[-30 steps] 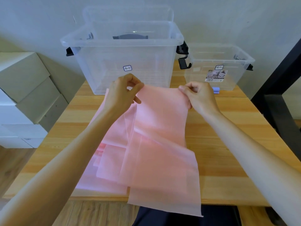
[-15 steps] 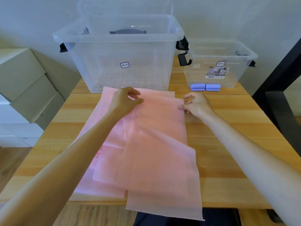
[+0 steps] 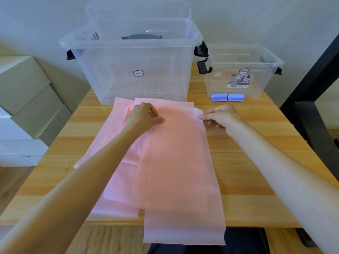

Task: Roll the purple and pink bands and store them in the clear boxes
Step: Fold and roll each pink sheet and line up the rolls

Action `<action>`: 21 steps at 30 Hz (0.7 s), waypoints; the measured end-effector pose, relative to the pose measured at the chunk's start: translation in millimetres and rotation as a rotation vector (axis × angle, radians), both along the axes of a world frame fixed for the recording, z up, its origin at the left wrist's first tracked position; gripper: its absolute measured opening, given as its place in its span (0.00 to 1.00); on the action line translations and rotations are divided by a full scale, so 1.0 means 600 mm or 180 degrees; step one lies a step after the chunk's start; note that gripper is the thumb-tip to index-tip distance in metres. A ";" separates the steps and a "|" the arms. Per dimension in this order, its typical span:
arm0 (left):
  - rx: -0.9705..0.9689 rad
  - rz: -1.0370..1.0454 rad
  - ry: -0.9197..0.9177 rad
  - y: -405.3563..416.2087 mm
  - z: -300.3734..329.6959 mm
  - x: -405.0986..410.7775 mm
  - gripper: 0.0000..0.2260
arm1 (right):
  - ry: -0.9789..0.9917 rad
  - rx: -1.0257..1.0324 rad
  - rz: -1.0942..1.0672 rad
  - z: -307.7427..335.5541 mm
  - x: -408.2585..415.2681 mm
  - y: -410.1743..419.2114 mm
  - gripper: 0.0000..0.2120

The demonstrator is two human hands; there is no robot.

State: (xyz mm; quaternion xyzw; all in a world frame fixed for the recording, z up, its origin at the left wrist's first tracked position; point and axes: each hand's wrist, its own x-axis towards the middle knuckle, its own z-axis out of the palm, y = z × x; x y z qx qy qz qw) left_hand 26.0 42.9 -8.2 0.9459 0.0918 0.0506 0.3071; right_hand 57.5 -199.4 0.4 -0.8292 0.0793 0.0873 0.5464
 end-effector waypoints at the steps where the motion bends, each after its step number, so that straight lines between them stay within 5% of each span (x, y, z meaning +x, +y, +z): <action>1: -0.0010 -0.0009 -0.0018 -0.002 0.001 0.000 0.08 | -0.0013 0.0169 -0.0018 0.000 0.001 0.000 0.06; 7: -0.0150 -0.0047 -0.0183 -0.004 0.005 -0.006 0.03 | 0.0068 0.0821 -0.0063 -0.007 0.000 -0.001 0.05; 17: -0.1944 -0.0068 -0.0585 0.001 0.083 -0.084 0.04 | -0.0666 0.1338 -0.0225 0.043 -0.065 -0.006 0.02; 21: -0.1479 -0.0261 -0.0901 0.002 0.127 -0.167 0.13 | -0.1153 0.1379 -0.0092 0.074 -0.145 -0.026 0.05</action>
